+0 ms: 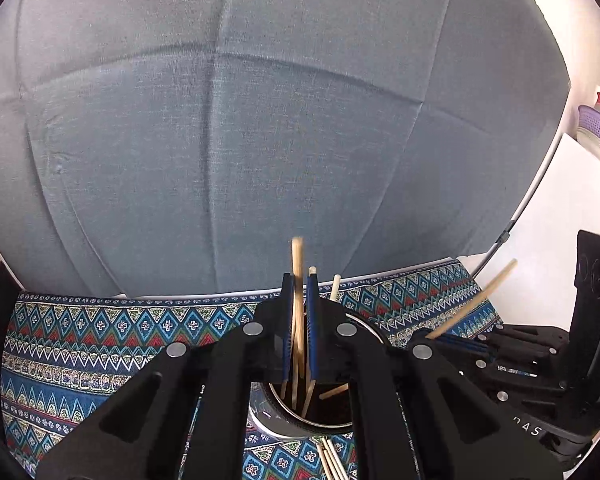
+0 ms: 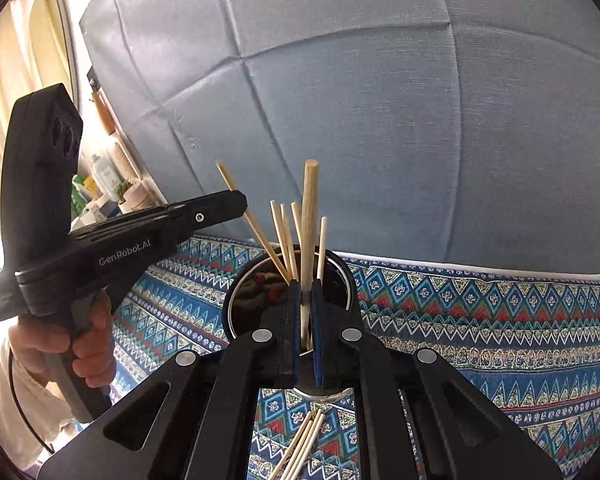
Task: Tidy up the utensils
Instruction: 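Open the left tool to drop its stick while the right tool releases its stick, then move the left tool back to the stick pile while the right tool returns too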
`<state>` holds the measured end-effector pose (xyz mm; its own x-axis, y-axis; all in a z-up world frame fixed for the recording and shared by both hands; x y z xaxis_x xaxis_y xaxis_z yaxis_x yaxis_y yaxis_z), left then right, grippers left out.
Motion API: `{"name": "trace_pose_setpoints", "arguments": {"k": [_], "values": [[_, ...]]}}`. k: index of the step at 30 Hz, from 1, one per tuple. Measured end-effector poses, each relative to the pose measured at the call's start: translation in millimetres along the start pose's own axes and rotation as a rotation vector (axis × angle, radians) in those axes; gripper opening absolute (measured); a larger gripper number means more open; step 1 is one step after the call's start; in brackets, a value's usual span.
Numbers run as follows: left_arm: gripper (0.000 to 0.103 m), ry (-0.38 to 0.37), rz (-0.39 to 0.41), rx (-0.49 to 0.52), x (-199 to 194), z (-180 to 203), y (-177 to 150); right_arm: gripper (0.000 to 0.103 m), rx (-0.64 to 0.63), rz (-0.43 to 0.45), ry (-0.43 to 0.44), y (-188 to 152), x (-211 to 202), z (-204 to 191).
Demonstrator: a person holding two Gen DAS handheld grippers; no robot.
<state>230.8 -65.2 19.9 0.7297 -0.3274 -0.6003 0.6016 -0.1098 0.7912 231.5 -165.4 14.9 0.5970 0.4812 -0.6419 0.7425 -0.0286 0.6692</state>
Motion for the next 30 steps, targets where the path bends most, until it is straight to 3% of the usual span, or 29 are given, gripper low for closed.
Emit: {"name": "trace_pose_setpoints", "arguments": {"k": [2, 3, 6, 7, 13, 15, 18, 30], "values": [[0.008, 0.004, -0.019, 0.001, 3.4, 0.1, -3.2, 0.008, -0.011, -0.002, -0.009, 0.4, 4.5, -2.6], [0.015, 0.007, -0.022, 0.003, 3.2, -0.8, -4.7, 0.008, -0.019, 0.002, -0.01, 0.3, 5.7, -4.9], [0.06, 0.031, -0.003, -0.007, -4.6, -6.6, -5.8, 0.008, -0.059, 0.014, -0.055, -2.1, 4.2, -5.5], [0.065, 0.038, 0.018, -0.018, -9.0, -9.7, -4.9, 0.009, -0.075, 0.025, -0.072, -2.5, 2.8, -5.8], [0.079, 0.047, 0.056, -0.07, -28.3, -28.1, -3.2, 0.04, -0.114, 0.073, -0.148, -5.3, -8.5, 0.8], [0.086, 0.061, 0.046, -0.07, -31.3, -32.1, -6.5, 0.06, -0.105, 0.091, -0.168, -4.4, -15.2, 4.3], [0.095, 0.092, 0.026, -0.06, -34.7, -36.4, -14.8, 0.081, -0.103, 0.106, -0.215, -4.6, -23.7, 7.7], [0.097, 0.141, -0.07, -0.122, -45.3, -51.1, -58.9, 0.087, -0.054, 0.066, -0.306, -22.9, -33.6, 15.2]]}}
Point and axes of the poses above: each gripper's, at about its wrist camera, not at the fingertips, and x roughly the way its jaws point, z to its right, y to its top, the point moved 5 cm from there along x, roughly the way its jaws point, and after that the axes turned 6 degrees about x, right-handed, at the moved point
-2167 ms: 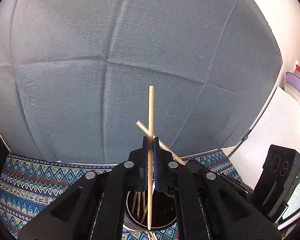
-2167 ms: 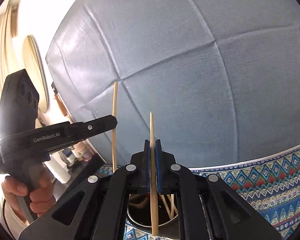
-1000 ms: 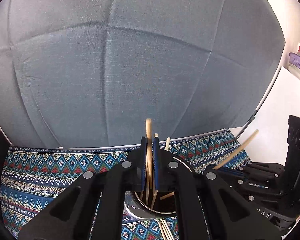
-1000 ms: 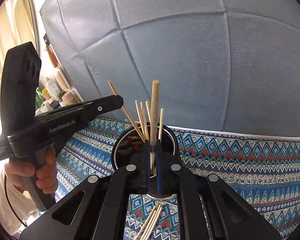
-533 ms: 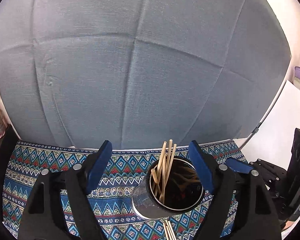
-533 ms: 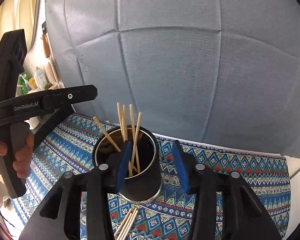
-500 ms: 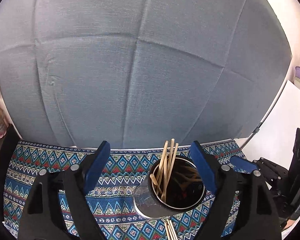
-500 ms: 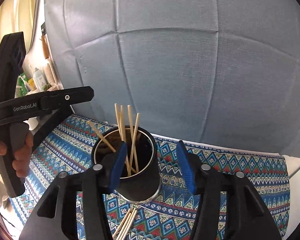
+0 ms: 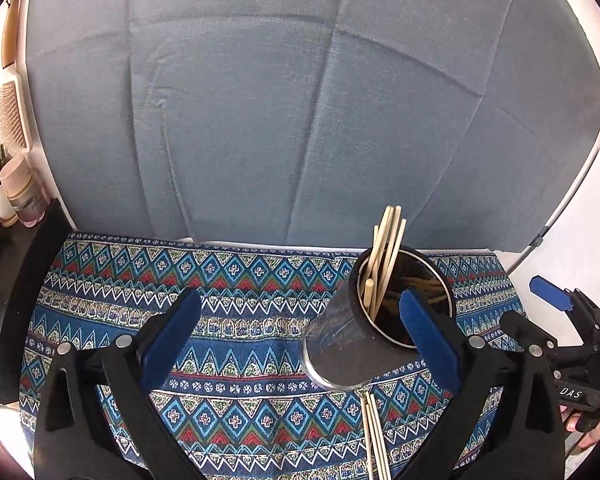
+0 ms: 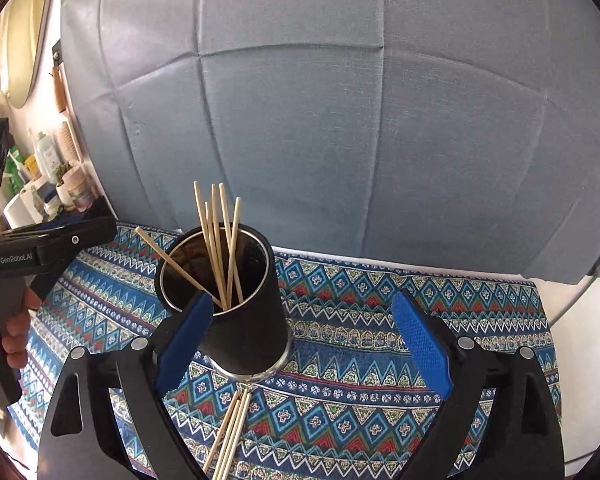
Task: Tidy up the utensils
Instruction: 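Move the left tool back to the stick pile while the right tool returns too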
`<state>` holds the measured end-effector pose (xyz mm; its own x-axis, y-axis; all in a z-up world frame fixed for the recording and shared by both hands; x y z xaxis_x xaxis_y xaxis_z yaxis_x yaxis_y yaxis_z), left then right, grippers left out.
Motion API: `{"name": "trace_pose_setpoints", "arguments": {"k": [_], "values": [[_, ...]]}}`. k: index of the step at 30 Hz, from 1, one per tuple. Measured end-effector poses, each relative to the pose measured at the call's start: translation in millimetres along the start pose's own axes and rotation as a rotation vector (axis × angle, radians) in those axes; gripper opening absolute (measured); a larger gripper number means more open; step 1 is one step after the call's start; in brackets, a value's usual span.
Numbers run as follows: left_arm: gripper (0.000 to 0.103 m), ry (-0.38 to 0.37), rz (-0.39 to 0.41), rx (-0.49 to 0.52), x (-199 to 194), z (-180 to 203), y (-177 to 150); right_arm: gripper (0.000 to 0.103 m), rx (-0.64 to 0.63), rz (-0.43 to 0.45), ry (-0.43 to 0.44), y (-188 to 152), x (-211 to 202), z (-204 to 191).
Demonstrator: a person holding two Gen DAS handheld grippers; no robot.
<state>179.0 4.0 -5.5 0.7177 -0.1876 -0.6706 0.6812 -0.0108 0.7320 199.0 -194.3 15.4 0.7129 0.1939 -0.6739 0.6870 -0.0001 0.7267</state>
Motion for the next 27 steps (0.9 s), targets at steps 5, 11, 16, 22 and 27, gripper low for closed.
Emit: {"name": "trace_pose_setpoints", "arguments": {"k": [5, 11, 16, 22, 27], "values": [[0.097, 0.0, -0.049, -0.027, 3.6, -4.6, -24.8, 0.087, -0.002, -0.034, -0.012, -14.2, -1.4, 0.1], [0.097, 0.006, -0.11, -0.025, 14.6, -4.5, -51.8, 0.087, -0.017, -0.084, -0.037, -39.1, 2.1, 1.7], [0.097, 0.008, -0.175, -0.028, 25.9, -2.7, -76.8, 0.087, -0.012, -0.169, -0.044, -79.7, 13.7, 0.6], [0.097, 0.003, -0.222, -0.036, 29.7, 1.2, -102.0, 0.087, -0.062, -0.262, -0.074, -142.4, 29.1, -1.2], [0.097, 0.011, -0.256, -0.034, 32.2, 1.6, -118.0, 0.087, -0.057, -0.31, -0.052, -179.7, 40.2, -5.9]]}}
Point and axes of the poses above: each gripper's, at about its wrist camera, not at the fingertips, and x roughly the way its jaws point, z to its right, y to its top, the point moved 5 cm from there along x, roughly the way its jaws point, and after that the axes turned 6 degrees about x, right-handed, at the moved point
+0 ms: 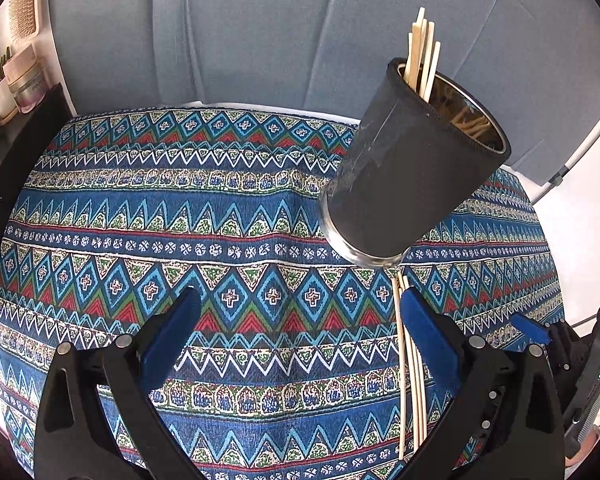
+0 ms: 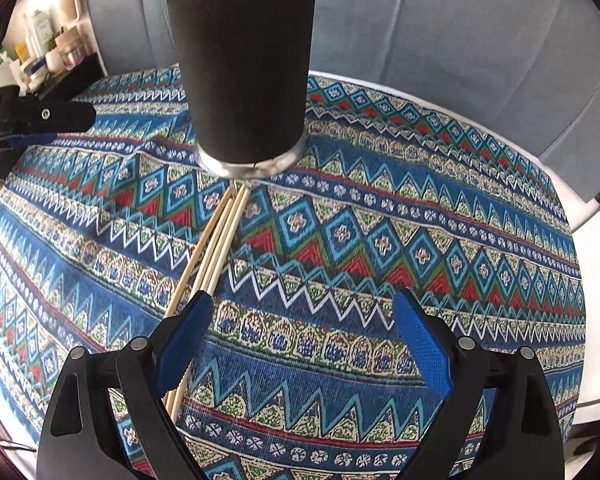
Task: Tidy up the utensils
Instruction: 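Move the left tool back to the stick pile while the right tool returns too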
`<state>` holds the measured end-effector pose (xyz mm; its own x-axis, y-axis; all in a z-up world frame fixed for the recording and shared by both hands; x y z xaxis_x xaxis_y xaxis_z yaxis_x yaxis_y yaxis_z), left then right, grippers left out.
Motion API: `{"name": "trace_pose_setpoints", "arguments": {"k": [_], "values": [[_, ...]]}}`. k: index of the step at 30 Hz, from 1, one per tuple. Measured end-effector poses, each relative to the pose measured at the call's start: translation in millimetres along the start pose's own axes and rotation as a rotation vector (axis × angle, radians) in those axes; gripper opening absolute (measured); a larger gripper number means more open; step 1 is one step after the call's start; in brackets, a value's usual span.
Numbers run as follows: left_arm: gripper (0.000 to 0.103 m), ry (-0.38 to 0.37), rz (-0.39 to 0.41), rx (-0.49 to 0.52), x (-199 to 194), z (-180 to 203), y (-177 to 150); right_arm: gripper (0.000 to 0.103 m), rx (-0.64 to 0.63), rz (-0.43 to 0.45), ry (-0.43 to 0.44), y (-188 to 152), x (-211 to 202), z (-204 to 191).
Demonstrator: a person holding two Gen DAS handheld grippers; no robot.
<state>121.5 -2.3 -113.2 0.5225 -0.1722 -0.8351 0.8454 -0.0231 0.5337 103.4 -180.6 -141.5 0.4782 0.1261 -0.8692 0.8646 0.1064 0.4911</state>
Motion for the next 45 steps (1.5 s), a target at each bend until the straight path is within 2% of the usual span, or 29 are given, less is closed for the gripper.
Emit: {"name": "trace_pose_setpoints", "arguments": {"k": [8, 22, 30, 36, 41, 45], "values": [[0.097, -0.002, -0.051, -0.008, 11.6, 0.6, -18.2, 0.087, -0.016, -0.06, 0.0, -16.1, 17.6, -14.9], [0.097, 0.0, -0.121, -0.026, 25.4, 1.1, -39.2, 0.087, 0.011, -0.116, -0.005, -9.7, 42.6, -30.3], [0.097, 0.003, -0.136, 0.01, 33.3, 4.1, -39.6, 0.088, 0.149, -0.186, -0.008, -11.2, 48.5, -20.0], [0.097, 0.01, -0.158, 0.028, 43.6, 3.8, -41.0, 0.088, 0.203, -0.23, -0.007, -16.2, 48.9, -8.2], [0.097, -0.005, -0.18, -0.008, 47.8, 2.3, -45.6, 0.088, 0.137, -0.252, -0.032, -9.3, 55.4, -24.3], [0.097, -0.002, -0.188, 0.009, 52.5, 6.4, -48.2, 0.085, 0.104, -0.278, -0.038, -2.5, 60.6, -34.2]]}}
Point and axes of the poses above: each gripper's, at about its wrist camera, not at the fingertips, and x roughly the way its jaws point, z to its right, y to its top, the point moved 5 cm from there along x, roughly the way its jaws point, and after that the axes turned 6 degrees about x, right-handed, at the moved point
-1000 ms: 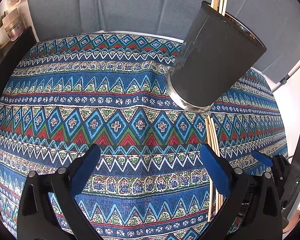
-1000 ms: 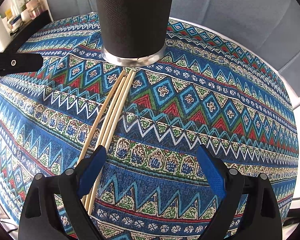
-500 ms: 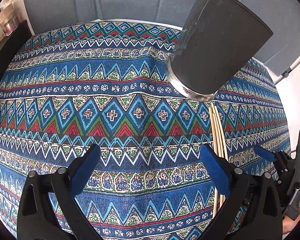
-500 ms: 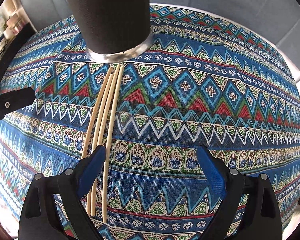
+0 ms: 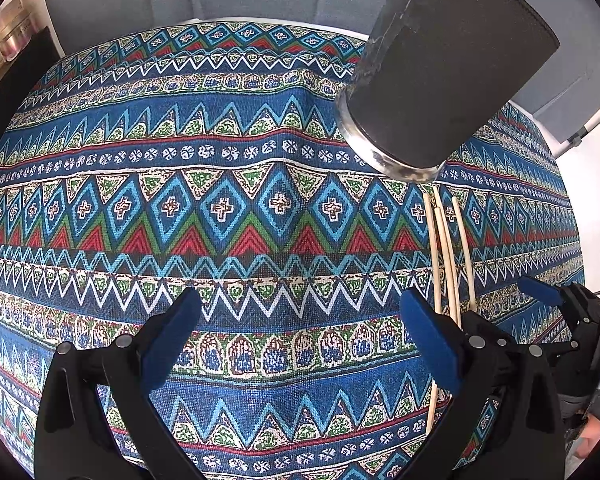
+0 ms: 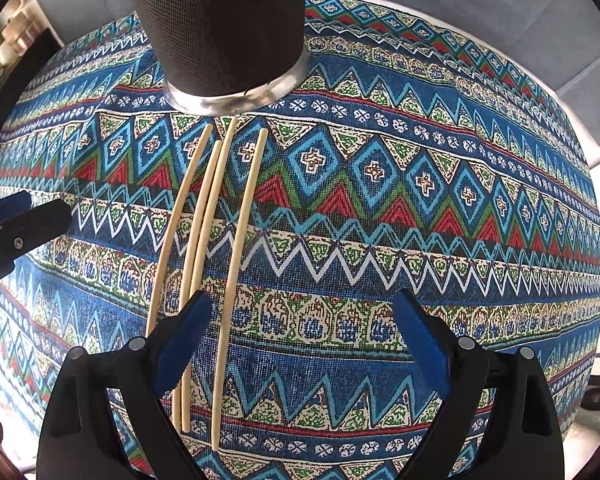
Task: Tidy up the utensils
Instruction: 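Move the left tool back to the stick pile while the right tool returns too, then close the right tool on a wooden stick while the left tool grasps another stick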
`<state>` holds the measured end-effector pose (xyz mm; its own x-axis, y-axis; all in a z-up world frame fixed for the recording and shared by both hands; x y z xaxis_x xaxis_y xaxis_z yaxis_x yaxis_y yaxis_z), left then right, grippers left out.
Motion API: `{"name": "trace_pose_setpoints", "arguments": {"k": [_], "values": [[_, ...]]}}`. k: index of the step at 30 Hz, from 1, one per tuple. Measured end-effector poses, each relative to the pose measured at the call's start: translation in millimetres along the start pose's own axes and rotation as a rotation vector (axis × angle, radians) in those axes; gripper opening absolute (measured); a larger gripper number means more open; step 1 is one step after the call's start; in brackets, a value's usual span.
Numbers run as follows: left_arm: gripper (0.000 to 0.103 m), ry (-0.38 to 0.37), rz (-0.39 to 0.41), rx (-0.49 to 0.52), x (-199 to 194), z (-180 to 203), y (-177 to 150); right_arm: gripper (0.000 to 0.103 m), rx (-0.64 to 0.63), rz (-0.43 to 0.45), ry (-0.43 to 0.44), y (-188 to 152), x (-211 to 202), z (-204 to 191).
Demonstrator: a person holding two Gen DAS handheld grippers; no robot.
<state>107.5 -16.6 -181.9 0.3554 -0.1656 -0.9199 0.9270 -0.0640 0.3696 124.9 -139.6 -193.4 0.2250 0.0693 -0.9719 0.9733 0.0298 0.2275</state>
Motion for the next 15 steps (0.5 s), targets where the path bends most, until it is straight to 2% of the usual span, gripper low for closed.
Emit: {"name": "trace_pose_setpoints", "arguments": {"k": [1, 3, 4, 6, 7, 8, 11, 15], "values": [[0.097, -0.001, -0.004, 0.004, 1.7, 2.1, -0.1, 0.081, 0.002, -0.01, 0.03, 0.2, 0.4, -0.2], [0.097, -0.003, -0.013, 0.008, 5.6, 4.9, 1.4, 0.059, -0.004, -0.011, 0.048, 3.9, -1.2, 0.9], [0.097, -0.003, -0.02, 0.01, 7.7, 7.3, 1.4, 0.053, -0.012, -0.008, 0.05, 5.0, -2.5, 3.5], [0.097, 0.0, -0.046, 0.024, 16.0, 14.6, 3.3, 0.03, -0.01, -0.003, 0.051, 7.5, -4.2, 8.6], [0.097, -0.003, -0.058, 0.033, 18.8, 20.1, 3.7, 0.025, -0.004, -0.003, 0.052, 8.5, -4.7, 11.4], [0.097, -0.004, -0.072, 0.042, 21.6, 26.2, 4.1, 0.015, 0.004, -0.001, 0.052, 9.2, -4.2, 14.8], [0.097, -0.011, -0.107, 0.073, 29.2, 47.5, 6.0, 0.005, 0.005, 0.006, 0.021, 11.4, -2.4, 24.9], [0.096, 0.042, -0.162, 0.119, 45.1, 69.3, 8.1, 0.005, 0.005, 0.016, 0.04, 10.0, -0.4, 28.6]]}}
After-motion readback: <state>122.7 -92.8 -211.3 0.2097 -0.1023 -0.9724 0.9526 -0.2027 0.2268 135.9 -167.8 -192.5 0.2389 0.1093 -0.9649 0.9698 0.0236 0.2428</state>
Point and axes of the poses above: each gripper's, at about its wrist camera, not at the fingertips, and x roughly the way its jaws point, z to its right, y to its top, the point moved 5 cm from there along x, roughly the way its jaws point, and after that the axes turned 6 degrees about x, right-handed, at the moved point
